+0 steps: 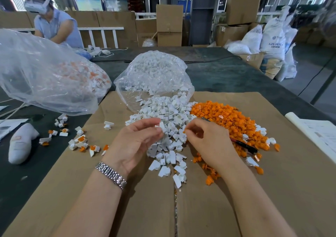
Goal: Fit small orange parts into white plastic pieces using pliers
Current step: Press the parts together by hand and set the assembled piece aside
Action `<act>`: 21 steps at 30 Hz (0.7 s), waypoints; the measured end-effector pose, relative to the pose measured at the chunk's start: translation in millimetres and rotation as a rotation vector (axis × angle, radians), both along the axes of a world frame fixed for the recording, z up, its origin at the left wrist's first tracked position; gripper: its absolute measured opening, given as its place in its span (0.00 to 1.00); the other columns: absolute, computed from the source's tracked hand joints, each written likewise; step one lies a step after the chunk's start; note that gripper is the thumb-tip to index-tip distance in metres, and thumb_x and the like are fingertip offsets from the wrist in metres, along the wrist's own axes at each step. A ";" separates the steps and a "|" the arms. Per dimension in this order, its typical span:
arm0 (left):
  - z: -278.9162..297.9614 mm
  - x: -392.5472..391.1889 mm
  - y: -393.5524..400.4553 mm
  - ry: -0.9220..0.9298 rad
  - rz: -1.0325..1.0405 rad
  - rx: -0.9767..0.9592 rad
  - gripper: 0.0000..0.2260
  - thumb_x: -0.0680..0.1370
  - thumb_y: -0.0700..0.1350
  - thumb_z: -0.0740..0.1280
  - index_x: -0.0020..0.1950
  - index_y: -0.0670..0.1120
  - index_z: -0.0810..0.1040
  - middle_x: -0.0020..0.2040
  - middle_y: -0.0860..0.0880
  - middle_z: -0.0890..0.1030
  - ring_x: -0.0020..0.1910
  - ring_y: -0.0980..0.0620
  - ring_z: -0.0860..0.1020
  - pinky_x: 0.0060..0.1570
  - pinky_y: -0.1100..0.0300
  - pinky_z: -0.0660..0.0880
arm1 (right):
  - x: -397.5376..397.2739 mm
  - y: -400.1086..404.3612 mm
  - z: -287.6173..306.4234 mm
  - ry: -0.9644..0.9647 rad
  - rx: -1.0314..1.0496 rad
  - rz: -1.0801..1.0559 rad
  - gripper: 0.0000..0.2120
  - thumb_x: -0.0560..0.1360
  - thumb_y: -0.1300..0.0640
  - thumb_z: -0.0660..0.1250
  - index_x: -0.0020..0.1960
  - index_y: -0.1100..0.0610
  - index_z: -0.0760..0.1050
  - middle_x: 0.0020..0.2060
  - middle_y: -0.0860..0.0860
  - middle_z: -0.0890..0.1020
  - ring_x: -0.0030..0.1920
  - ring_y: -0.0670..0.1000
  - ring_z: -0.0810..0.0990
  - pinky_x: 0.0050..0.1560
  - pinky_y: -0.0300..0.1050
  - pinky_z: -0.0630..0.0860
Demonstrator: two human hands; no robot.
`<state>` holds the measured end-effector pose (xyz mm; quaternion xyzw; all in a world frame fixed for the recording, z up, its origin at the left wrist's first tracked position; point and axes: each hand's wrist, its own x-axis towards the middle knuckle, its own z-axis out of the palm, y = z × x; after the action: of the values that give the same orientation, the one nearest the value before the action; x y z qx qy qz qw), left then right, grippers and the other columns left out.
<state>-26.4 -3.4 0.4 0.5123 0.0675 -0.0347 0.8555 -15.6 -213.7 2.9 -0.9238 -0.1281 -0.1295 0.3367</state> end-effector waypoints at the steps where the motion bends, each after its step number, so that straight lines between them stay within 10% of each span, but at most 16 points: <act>1: -0.2 -0.3 -0.6 0.002 -0.014 -0.016 0.11 0.68 0.32 0.74 0.49 0.38 0.87 0.48 0.40 0.86 0.47 0.46 0.86 0.46 0.61 0.82 | -0.5 0.8 2.0 0.033 0.128 0.034 0.04 0.80 0.52 0.67 0.50 0.46 0.81 0.43 0.42 0.82 0.48 0.44 0.79 0.55 0.45 0.73; 4: 1.0 -2.0 -4.0 0.003 -0.078 -0.036 0.11 0.72 0.34 0.74 0.53 0.38 0.86 0.56 0.38 0.85 0.53 0.43 0.86 0.49 0.60 0.83 | -3.5 3.6 8.3 0.084 0.423 0.109 0.03 0.79 0.53 0.71 0.49 0.47 0.82 0.42 0.42 0.83 0.44 0.41 0.79 0.45 0.31 0.74; 9: 5.5 -4.8 -11.7 -0.006 -0.106 -0.075 0.10 0.71 0.33 0.73 0.51 0.39 0.87 0.56 0.39 0.86 0.47 0.50 0.86 0.44 0.64 0.82 | -5.7 6.7 12.9 0.137 0.689 0.223 0.02 0.78 0.58 0.72 0.50 0.53 0.82 0.42 0.48 0.86 0.42 0.44 0.83 0.45 0.34 0.78; 21: 7.5 -9.7 -17.9 -0.144 -0.162 -0.110 0.09 0.71 0.30 0.72 0.46 0.41 0.87 0.51 0.41 0.86 0.52 0.46 0.86 0.50 0.61 0.82 | -10.0 14.1 12.9 0.095 0.672 0.246 0.02 0.77 0.56 0.73 0.46 0.53 0.82 0.38 0.50 0.83 0.39 0.50 0.79 0.40 0.38 0.78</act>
<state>-36.1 -21.3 7.9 0.4696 -0.0379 -0.0704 0.8793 -25.6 -199.6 15.8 -0.7441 -0.1728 -0.0798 0.6404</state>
